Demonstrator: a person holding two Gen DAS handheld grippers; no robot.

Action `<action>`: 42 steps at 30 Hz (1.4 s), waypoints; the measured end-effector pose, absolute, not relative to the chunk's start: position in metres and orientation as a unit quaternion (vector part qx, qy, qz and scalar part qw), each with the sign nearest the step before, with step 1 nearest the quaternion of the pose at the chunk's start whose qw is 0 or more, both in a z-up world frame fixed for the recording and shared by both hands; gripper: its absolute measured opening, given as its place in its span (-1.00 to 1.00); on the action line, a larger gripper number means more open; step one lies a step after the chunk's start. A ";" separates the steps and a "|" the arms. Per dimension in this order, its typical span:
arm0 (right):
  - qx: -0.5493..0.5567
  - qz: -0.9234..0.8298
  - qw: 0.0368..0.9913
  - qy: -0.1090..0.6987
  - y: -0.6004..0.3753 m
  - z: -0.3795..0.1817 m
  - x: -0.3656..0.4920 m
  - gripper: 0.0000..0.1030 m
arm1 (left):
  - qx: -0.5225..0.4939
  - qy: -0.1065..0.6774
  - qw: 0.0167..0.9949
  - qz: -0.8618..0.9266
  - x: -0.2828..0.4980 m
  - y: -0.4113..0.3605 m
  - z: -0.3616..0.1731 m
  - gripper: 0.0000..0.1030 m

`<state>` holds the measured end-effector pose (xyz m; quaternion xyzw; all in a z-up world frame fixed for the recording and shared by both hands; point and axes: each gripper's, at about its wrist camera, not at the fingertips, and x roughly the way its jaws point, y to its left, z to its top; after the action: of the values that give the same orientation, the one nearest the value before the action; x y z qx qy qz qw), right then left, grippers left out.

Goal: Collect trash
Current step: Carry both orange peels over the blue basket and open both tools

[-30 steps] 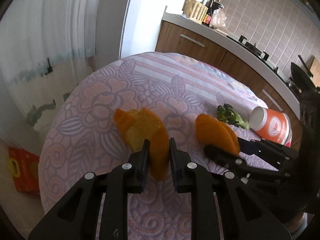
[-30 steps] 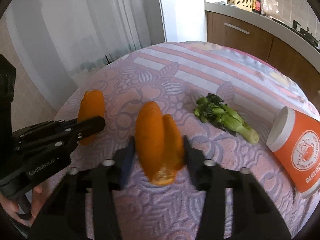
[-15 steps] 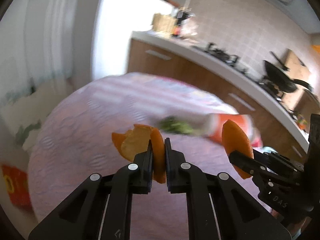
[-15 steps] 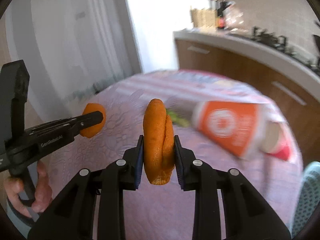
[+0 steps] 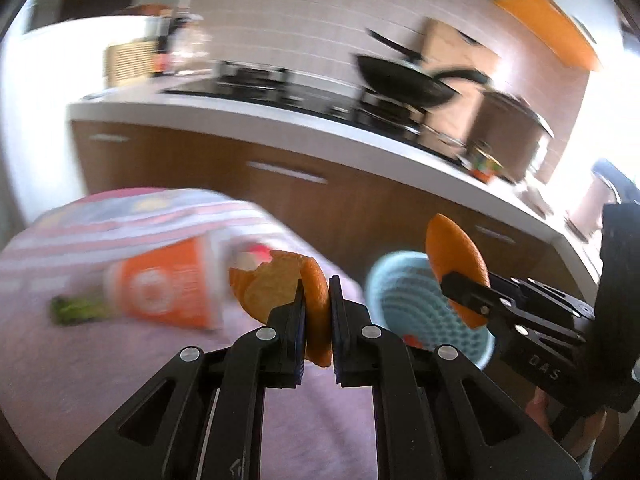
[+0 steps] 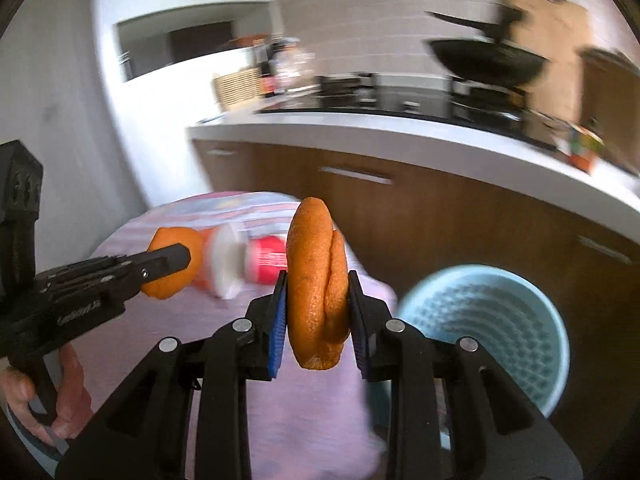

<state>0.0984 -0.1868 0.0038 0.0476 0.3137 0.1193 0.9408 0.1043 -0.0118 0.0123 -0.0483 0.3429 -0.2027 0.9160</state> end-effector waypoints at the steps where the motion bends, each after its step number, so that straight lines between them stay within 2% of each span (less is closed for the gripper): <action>1: 0.055 0.108 0.941 0.317 -0.199 0.001 0.099 -0.52 | -0.036 0.346 0.913 -0.215 0.106 -0.031 0.010 -0.84; 11: 0.119 0.036 0.929 0.348 -0.297 -0.038 0.116 -0.52 | 0.007 0.384 0.880 -0.280 0.130 -0.137 -0.021 -0.84; 25: 0.134 -0.001 0.897 0.422 -0.332 -0.101 0.145 -0.52 | 0.017 0.452 0.849 -0.272 0.165 -0.180 -0.081 -0.82; 28: 0.139 -0.001 0.892 0.429 -0.336 -0.106 0.147 -0.47 | 0.019 0.457 0.848 -0.269 0.168 -0.182 -0.086 -0.79; 29: 0.140 -0.002 0.892 0.430 -0.337 -0.107 0.147 -0.46 | 0.019 0.458 0.848 -0.267 0.169 -0.183 -0.087 -0.76; 31: 0.144 0.000 0.891 0.432 -0.339 -0.109 0.147 -0.42 | 0.017 0.455 0.850 -0.265 0.170 -0.182 -0.086 -0.37; 32: 0.146 0.002 0.890 0.432 -0.340 -0.109 0.147 -0.31 | 0.016 0.451 0.853 -0.263 0.169 -0.180 -0.084 -0.29; 33: 0.149 0.004 0.889 0.433 -0.340 -0.110 0.148 -0.01 | 0.016 0.447 0.856 -0.259 0.168 -0.180 -0.082 -0.21; 34: 0.153 0.004 0.889 0.432 -0.341 -0.109 0.148 0.10 | 0.014 0.444 0.858 -0.256 0.168 -0.177 -0.079 -0.17; 37: 0.152 0.005 0.894 0.421 -0.340 -0.104 0.148 0.14 | -0.004 0.434 0.865 -0.253 0.166 -0.165 -0.070 -0.02; 42: 0.157 0.015 0.901 0.404 -0.335 -0.091 0.142 0.14 | -0.016 0.410 0.878 -0.245 0.155 -0.146 -0.051 0.00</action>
<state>0.1424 -0.3353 -0.0915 0.1575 0.4041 0.0151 0.9009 0.1547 -0.1461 -0.0510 -0.0158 0.4100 -0.2452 0.8784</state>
